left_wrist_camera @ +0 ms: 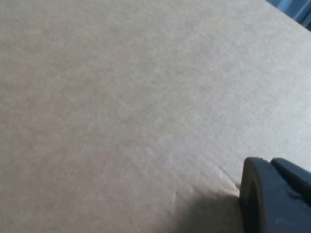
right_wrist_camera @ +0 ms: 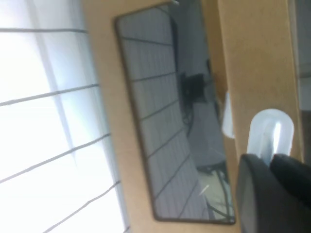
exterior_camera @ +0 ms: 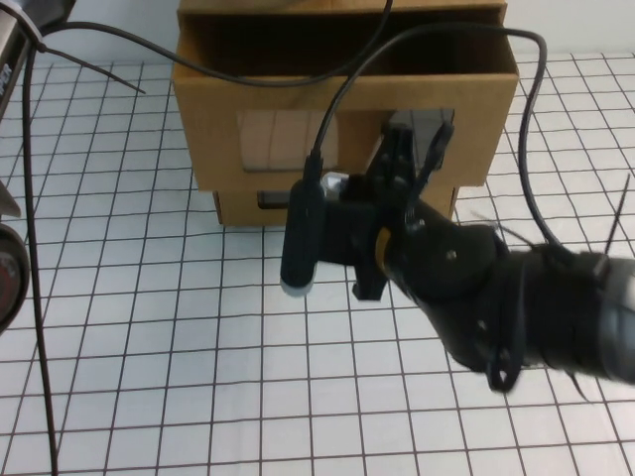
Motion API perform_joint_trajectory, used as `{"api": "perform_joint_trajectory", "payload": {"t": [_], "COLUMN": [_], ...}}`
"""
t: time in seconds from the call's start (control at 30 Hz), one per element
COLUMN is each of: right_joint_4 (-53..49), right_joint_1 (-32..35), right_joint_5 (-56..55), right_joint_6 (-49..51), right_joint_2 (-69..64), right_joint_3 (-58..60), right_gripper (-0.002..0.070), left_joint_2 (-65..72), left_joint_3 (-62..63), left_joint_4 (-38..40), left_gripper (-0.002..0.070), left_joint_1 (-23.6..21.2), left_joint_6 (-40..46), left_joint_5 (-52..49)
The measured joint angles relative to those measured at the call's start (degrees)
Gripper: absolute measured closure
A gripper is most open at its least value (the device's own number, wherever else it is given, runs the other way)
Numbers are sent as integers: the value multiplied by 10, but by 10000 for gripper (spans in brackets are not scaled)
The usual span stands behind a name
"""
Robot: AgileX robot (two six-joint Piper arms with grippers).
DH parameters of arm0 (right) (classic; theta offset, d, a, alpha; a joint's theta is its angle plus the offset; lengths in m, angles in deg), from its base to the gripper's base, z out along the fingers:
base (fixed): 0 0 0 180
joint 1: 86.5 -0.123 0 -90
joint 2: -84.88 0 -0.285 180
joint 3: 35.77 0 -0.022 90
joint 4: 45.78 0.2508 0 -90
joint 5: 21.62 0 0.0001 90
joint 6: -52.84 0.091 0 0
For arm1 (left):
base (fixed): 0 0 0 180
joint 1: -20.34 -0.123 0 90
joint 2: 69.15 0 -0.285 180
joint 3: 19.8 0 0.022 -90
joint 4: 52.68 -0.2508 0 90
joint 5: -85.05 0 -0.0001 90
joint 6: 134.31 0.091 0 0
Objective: Open the shoe box
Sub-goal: 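Pull the top drawer of the cardboard box fully open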
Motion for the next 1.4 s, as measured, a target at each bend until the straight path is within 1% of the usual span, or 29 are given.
{"api": "perform_joint_trajectory", "payload": {"t": [0.23, 0.43, 0.6, 0.73, 0.8, 0.83, 1.03, 1.1, 1.17, 1.23, 1.4], "right_joint_4": [7, 37, 55, 41, 38, 40, 81, 89, 92, 97, 116], "right_joint_1": [-57, -100, -116, -117, -117, -117, -122, -130, -146, -165, -222], "right_joint_5": [32, 57, 68, 72, 74, 74, 80, 87, 95, 103, 133], "right_joint_6": [19, 22, 27, 79, 97, 103, 111, 111, 111, 111, 111], "right_joint_2": [65, 103, 109, 110, 110, 110, 111, 112, 119, 132, 187], "right_joint_3": [73, 121, 138, 138, 138, 138, 138, 138, 138, 138, 138], "right_gripper": [665, 666, 666, 653, 617, 589, 362, 336, 345, 382, 533], "left_joint_2": [0, 0, 0, 0, 0, 0, 0, 0, 0, -1, -6], "left_joint_3": [0, 0, 0, 0, 0, 0, 1, 2, 4, 6, 43], "left_joint_4": [0, 0, 0, 0, 0, 0, 5, 16, 23, 23, 17], "left_gripper": [680, 680, 680, 680, 680, 680, 680, 680, 680, 680, 680], "left_joint_1": [0, 0, 0, 0, 0, 0, 0, -1, -1, -1, -1], "left_joint_6": [0, -1, -5, -5, -5, -5, -6, -8, -8, -8, -7], "left_joint_5": [0, -1, -2, -2, -4, -4, -16, -25, -30, -35, -79]}}
